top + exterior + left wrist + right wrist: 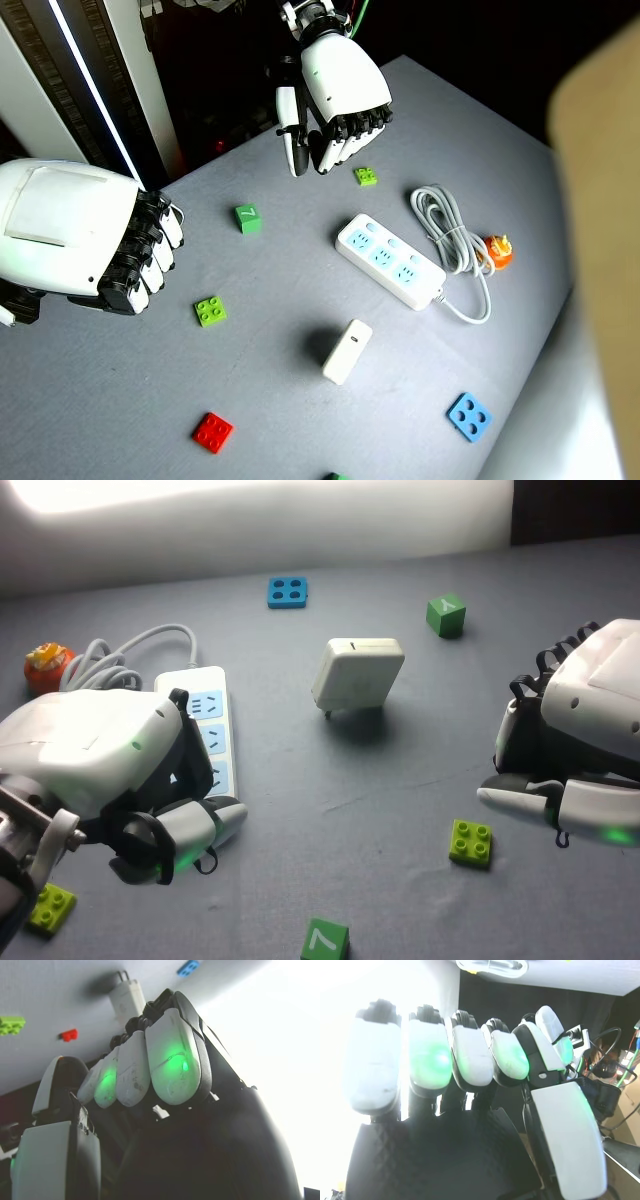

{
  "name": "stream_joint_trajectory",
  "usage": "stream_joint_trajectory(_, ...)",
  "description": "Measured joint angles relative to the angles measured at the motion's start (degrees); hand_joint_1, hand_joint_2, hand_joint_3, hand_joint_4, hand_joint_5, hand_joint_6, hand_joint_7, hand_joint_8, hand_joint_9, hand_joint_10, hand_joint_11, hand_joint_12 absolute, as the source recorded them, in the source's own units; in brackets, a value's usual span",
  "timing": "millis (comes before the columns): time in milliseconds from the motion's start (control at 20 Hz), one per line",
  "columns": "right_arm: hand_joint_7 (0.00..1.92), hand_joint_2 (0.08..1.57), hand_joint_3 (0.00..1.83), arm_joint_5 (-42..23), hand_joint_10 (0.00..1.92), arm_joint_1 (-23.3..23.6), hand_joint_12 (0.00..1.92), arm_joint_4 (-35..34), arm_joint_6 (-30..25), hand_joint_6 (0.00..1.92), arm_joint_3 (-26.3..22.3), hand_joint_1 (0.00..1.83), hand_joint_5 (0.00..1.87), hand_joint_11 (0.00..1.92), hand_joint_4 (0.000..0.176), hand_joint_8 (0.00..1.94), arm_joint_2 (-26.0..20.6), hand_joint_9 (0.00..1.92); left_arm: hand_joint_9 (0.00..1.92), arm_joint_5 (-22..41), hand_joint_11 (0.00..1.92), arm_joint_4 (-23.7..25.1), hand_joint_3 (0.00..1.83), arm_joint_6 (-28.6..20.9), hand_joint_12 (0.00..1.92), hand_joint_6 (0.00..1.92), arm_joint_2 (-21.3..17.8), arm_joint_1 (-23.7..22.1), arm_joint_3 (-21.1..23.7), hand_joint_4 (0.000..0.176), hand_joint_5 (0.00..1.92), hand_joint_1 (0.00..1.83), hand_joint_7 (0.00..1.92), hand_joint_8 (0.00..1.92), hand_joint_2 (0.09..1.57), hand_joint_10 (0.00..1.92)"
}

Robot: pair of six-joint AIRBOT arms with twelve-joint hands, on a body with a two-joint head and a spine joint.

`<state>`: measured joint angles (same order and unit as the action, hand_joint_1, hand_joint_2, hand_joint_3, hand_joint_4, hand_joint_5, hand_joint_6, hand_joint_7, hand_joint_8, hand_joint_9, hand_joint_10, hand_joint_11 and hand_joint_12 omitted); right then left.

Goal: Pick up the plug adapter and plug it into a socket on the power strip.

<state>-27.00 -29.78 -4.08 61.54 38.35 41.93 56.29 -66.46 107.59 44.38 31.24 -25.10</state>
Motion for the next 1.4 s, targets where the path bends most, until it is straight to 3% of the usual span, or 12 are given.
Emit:
stream_joint_trajectory(100,0.22,1.31,0.01,0.4,0.02,0.0,0.6,-0.1,-0.4,0.0,0.0,0.14,0.18,0.0,0.0,0.01,0.0,0.21,0.15,-0.1,0.0,0.0,0.02,0.2,0.49,0.0,-0.5,0.5,-0.1,0.0,0.1,0.0,0.16,0.0,1.23,0.01)
stream_joint_trajectory(300,0.21,1.32,0.01,0.2,0.01,1.1,0.62,-1.3,-1.5,0.0,0.0,0.08,0.18,0.0,0.0,0.0,0.0,0.22,0.14,-1.4,0.0,0.6,0.01,0.3,0.43,0.0,-2.2,1.1,-0.1,0.0,0.1,0.0,0.15,0.0,1.24,0.0)
stream_joint_trajectory(500,0.22,1.31,0.0,1.6,0.0,3.3,0.64,-5.1,0.5,0.01,0.0,0.15,0.2,0.0,0.0,0.01,0.0,0.23,0.13,-3.9,0.0,-0.3,0.0,0.4,0.38,0.0,-3.2,1.4,-0.6,0.0,0.09,0.0,0.15,0.0,1.25,0.0)
stream_joint_trajectory(650,0.18,1.33,0.0,3.8,0.0,8.2,0.55,-13.0,3.2,0.0,1.0,0.1,0.17,0.0,0.0,0.0,0.7,0.18,0.15,-7.0,0.0,-2.3,0.0,1.1,0.43,0.0,-3.2,1.4,-0.9,0.0,0.1,0.0,0.15,0.0,1.25,0.0)
stream_joint_trajectory(800,0.2,1.33,0.0,8.7,0.0,13.0,0.56,-16.1,3.3,0.01,3.9,0.15,0.19,0.0,0.0,0.01,2.1,0.19,0.16,-10.7,0.0,-3.6,0.0,1.8,0.46,0.0,-3.2,1.7,-2.9,0.0,0.11,0.0,0.16,0.0,1.24,0.0)
stream_joint_trajectory(1000,0.15,1.24,0.0,18.9,0.0,19.2,0.49,-20.9,3.2,0.0,9.9,0.49,0.15,0.0,0.0,0.0,6.4,0.14,0.15,-14.9,0.0,-6.0,0.0,4.3,0.47,0.0,-2.7,3.3,-4.7,0.0,0.12,0.0,0.16,0.0,1.24,0.0)
stream_joint_trajectory(1100,0.15,1.24,0.0,23.1,0.0,21.1,0.49,-22.5,3.1,0.0,12.9,0.49,0.15,0.0,0.0,0.0,8.6,0.14,0.15,-15.6,0.0,-5.6,0.0,4.5,0.47,0.0,-1.8,3.9,-5.6,0.0,0.12,0.0,0.16,0.0,1.24,0.0)
stream_joint_trajectory(1200,0.07,1.06,0.0,27.6,0.0,22.8,0.4,-22.9,-0.2,0.0,16.2,0.94,0.08,0.0,0.0,0.0,11.3,0.08,0.15,-15.6,0.0,-4.7,0.0,4.5,0.42,0.0,-0.5,4.1,-6.7,0.0,0.11,0.0,0.16,0.0,1.25,0.0)
stream_joint_trajectory(1250,0.07,1.0,0.0,29.6,0.0,23.7,0.31,-22.9,-1.5,0.0,17.9,1.04,0.09,0.0,0.0,0.0,12.7,0.06,0.15,-15.5,0.0,-3.3,0.0,3.9,0.41,0.0,0.4,4.1,-7.4,0.0,0.11,0.0,0.16,0.0,1.25,0.0)
stream_joint_trajectory(1400,0.07,0.97,0.0,35.4,0.0,26.1,0.3,-22.7,-6.0,0.0,24.0,1.17,0.1,0.0,0.0,0.0,18.0,0.05,0.15,-14.6,0.0,0.2,0.0,1.9,0.48,0.0,3.0,4.2,-8.5,0.0,0.12,0.0,0.15,0.0,1.25,0.0)
